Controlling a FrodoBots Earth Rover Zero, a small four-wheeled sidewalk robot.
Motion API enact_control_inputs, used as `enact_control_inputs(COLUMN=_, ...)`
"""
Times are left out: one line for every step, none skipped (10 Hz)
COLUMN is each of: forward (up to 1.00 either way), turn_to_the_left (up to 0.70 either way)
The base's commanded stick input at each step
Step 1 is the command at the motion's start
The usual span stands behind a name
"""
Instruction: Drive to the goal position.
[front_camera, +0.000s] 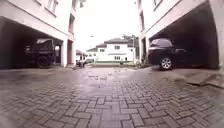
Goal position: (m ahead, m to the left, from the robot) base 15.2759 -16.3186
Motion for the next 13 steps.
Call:
enact_control_inputs(forward=0.50, turn_to_the_left=0.00)
enact_control_inputs(forward=0.50, turn_to_the_left=0.00)
enact_control_inputs(forward=0.50, turn_to_the_left=0.00)
enact_control_inputs(forward=0.50, turn_to_the_left=0.00)
enact_control_inputs(forward=0.50, turn_to_the_left=0.00)
enact_control_inputs(forward=0.50, turn_to_the_left=0.00)
enact_control_inputs(forward=0.50, turn_to_the_left=0.00)
enact_control_inputs(forward=0.50, turn_to_the_left=0.00)
enact_control_inputs(forward=0.50, turn_to_the_left=-0.48)
enact_control_inputs(forward=0.50, turn_to_the_left=-0.50)
enact_control_inputs(forward=0.50, turn_to_the_left=-0.50)
enact_control_inputs(forward=0.50, turn_to_the_left=0.00)
enact_control_inputs(forward=0.50, turn_to_the_left=0.00)
